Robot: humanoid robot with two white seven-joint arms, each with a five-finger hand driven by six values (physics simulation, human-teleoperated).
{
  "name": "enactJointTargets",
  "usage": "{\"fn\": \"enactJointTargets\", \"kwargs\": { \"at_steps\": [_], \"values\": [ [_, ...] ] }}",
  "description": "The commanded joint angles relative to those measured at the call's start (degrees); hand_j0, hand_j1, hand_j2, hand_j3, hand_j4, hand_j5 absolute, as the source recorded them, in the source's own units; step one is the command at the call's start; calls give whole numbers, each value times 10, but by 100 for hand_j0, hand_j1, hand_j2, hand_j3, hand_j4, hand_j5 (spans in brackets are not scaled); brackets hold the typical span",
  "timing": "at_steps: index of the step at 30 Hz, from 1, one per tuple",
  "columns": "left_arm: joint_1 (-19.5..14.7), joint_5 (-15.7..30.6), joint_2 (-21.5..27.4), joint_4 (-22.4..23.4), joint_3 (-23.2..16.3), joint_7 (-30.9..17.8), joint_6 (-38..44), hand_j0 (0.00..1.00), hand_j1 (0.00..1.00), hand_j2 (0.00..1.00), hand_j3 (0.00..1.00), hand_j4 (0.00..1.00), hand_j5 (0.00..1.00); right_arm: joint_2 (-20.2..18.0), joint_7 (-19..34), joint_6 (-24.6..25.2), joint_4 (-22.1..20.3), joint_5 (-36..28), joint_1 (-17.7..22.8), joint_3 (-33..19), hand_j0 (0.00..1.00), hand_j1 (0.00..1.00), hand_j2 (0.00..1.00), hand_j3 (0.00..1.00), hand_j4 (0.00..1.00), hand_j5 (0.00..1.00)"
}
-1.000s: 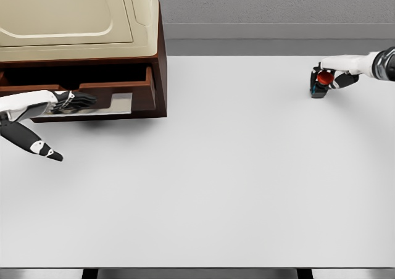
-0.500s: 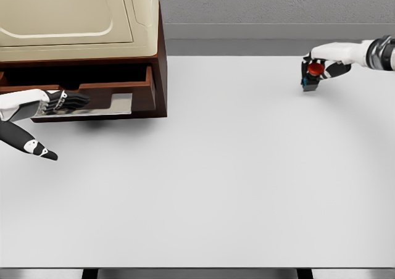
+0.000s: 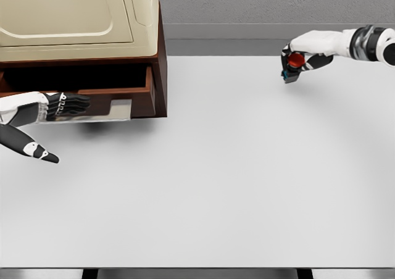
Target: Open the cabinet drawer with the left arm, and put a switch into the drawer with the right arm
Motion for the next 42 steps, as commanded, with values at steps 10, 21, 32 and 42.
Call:
{"fn": "enactJointTargets", "kwargs": {
  "at_steps": [10,21,32,42],
  "values": [
    [13,3,-4,-2,-16,-3,-3,100,100,100,100,100,100,-38,0,2,-116,-57,0,45,43,43,43,43,43,43],
    [39,2,-3,-2,-17,-3,-4,100,100,100,100,100,100,-38,0,5,-185,-83,0,61,43,43,43,43,43,43],
    [48,1,-5,-2,-17,-3,-10,100,100,100,100,100,100,-33,0,6,-213,-116,-2,66,43,43,43,43,43,43],
    [45,2,-7,-2,-16,-3,-104,100,100,100,100,100,100,17,0,16,-212,-137,-15,73,43,43,43,43,43,43]
  ]
}}
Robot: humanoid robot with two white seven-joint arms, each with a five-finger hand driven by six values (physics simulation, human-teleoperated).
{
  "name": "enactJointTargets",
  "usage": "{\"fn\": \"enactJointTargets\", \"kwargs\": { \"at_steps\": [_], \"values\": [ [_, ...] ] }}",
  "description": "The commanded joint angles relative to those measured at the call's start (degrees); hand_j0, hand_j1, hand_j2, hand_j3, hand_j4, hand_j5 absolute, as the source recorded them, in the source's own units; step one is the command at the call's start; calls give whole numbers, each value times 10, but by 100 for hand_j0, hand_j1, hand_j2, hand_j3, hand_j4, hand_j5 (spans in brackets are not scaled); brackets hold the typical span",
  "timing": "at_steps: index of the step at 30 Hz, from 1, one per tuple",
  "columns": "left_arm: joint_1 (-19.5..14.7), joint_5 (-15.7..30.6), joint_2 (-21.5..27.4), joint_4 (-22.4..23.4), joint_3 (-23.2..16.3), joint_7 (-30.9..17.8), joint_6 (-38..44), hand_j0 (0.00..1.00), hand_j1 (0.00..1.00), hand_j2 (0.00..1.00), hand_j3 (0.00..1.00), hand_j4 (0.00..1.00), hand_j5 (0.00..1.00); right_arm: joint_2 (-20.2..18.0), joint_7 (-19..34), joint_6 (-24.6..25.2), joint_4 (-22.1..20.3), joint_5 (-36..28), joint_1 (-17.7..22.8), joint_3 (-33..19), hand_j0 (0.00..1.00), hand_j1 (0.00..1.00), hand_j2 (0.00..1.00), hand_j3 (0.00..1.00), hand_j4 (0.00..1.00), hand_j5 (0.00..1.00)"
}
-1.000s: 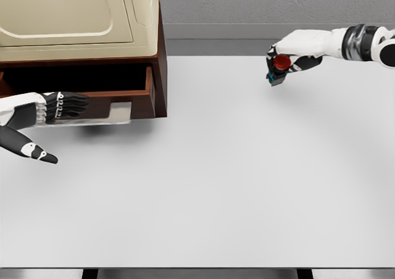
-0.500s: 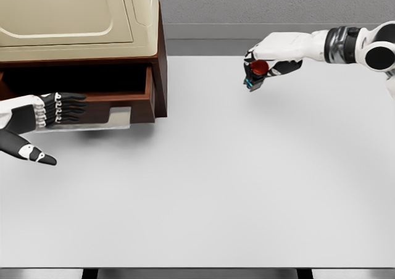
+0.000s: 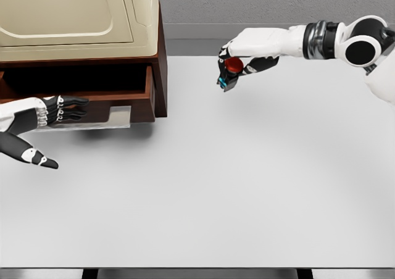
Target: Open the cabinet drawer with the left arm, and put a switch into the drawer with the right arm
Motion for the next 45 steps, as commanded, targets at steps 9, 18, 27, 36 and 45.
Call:
{"fn": "enactJointTargets", "kwargs": {
  "at_steps": [9,18,27,36,45],
  "values": [
    [-5,-16,-8,-9,-27,-1,-85,100,100,100,100,100,100,43,0,9,0,-15,-19,7,43,43,43,43,43,43],
    [-15,-13,-9,-9,-27,-1,-106,100,100,100,100,100,100,71,0,21,0,-15,-30,7,43,43,43,43,43,43],
    [-44,-6,-11,-9,-27,-1,-149,100,100,100,100,100,100,102,0,36,-1,-23,-49,18,43,43,43,43,43,43],
    [-76,-7,-30,-9,-27,-1,-255,100,100,100,100,100,100,123,0,42,-3,-40,-71,34,43,43,43,43,43,43],
    [-75,-9,-22,-9,-25,-1,-255,100,100,100,100,100,100,149,0,78,-6,-43,-83,47,43,43,43,43,43,43]
  ]
}}
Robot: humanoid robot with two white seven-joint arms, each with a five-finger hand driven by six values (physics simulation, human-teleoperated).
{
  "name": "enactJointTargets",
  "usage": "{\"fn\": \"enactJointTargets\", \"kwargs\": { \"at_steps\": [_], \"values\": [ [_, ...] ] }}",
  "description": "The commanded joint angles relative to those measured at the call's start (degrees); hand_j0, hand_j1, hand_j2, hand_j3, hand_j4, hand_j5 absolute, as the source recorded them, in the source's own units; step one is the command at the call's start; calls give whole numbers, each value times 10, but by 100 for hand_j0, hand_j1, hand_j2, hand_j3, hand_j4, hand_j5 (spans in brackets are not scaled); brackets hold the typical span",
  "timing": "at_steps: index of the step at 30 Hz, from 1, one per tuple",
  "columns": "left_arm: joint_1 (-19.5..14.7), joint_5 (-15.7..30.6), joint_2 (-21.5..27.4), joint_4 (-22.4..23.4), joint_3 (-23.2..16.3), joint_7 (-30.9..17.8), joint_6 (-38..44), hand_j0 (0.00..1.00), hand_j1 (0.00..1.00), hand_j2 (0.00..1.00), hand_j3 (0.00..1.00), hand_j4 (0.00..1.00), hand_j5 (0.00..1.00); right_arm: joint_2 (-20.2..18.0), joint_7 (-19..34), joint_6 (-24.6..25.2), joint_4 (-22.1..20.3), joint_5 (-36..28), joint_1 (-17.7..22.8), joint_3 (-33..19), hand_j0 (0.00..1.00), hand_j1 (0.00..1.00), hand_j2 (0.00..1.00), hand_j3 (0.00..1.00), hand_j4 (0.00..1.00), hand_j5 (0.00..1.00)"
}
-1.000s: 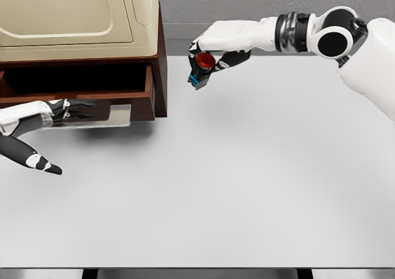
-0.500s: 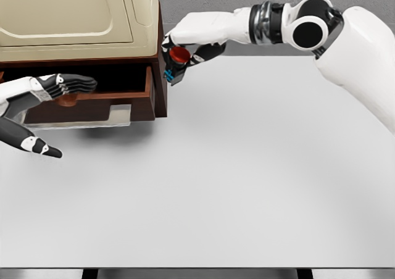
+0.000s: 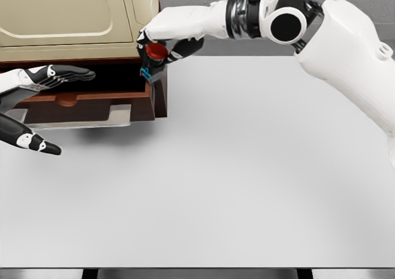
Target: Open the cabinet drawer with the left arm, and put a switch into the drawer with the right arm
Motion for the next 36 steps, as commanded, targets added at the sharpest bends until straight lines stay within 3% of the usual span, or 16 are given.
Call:
{"fn": "enactJointTargets", "kwargs": {
  "at_steps": [1,13,16,20,36],
  "values": [
    [0,5,1,0,0,0,0,100,100,100,100,100,100,12,-2,7,0,-1,0,7,43,43,43,43,43,43],
    [2,4,-4,0,0,0,0,100,100,100,100,100,100,44,-2,16,13,-1,-11,22,43,43,43,43,43,43],
    [0,4,-5,0,0,0,0,100,100,100,100,100,100,32,-2,12,3,0,-8,24,43,43,43,43,43,43],
    [0,4,-5,0,0,0,0,100,100,100,100,100,100,-3,-2,13,-48,-1,-4,26,43,43,43,43,43,43],
    [2,3,-8,0,-1,0,0,100,100,100,100,100,100,-30,-2,15,-88,-3,-1,22,43,43,43,43,43,43]
  ]
}}
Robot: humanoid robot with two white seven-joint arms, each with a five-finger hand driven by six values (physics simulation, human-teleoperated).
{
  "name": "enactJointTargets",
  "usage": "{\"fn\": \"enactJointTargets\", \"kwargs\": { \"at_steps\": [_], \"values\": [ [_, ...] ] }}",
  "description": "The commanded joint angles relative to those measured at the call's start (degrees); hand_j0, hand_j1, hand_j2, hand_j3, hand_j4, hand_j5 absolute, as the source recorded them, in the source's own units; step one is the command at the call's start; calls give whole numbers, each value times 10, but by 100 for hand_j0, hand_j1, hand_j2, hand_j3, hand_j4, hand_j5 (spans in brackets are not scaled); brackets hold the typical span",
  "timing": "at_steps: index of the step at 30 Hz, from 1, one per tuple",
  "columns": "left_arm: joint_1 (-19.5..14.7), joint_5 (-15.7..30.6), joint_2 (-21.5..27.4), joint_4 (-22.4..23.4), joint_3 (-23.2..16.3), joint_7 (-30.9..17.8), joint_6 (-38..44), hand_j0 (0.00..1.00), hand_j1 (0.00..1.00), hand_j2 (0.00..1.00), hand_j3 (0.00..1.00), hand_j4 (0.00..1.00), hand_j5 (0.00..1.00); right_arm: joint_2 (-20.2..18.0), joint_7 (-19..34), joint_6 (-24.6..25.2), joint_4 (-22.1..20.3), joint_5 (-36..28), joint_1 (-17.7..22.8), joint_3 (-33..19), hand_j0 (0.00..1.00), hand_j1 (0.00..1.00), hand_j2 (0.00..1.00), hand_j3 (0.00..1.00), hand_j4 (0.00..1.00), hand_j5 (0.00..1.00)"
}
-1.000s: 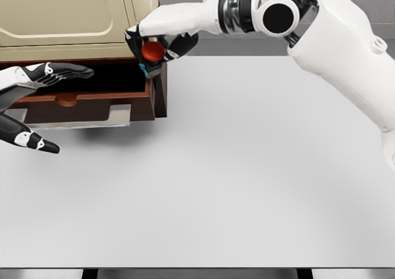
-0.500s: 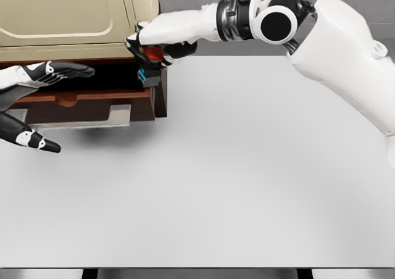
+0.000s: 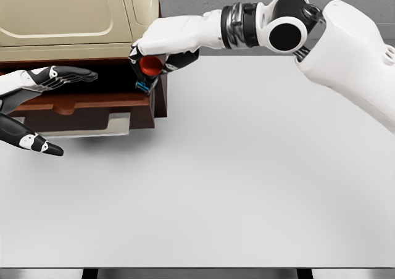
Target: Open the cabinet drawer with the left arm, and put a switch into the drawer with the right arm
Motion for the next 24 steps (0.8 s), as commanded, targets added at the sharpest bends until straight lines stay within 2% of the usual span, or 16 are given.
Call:
{"fn": "enactJointTargets", "kwargs": {
  "at_steps": [1,15,21,23,24],
  "values": [
    [0,5,1,0,0,0,1,100,100,100,100,100,100,1,0,2,-3,-2,-1,-1,43,43,43,43,43,43],
    [0,5,-4,0,0,0,1,100,100,100,100,100,100,19,0,36,8,-12,-6,-2,43,43,43,43,43,43],
    [0,5,-4,0,0,0,1,100,100,100,100,100,100,46,0,44,25,-11,-6,0,43,43,43,43,43,43],
    [0,5,-5,0,0,0,1,100,100,100,100,100,100,46,0,44,31,-11,-4,1,60,60,60,60,60,60],
    [0,5,-4,0,0,0,1,100,100,100,100,100,100,46,0,47,32,-11,-4,1,76,76,76,76,76,76]
  ]
}}
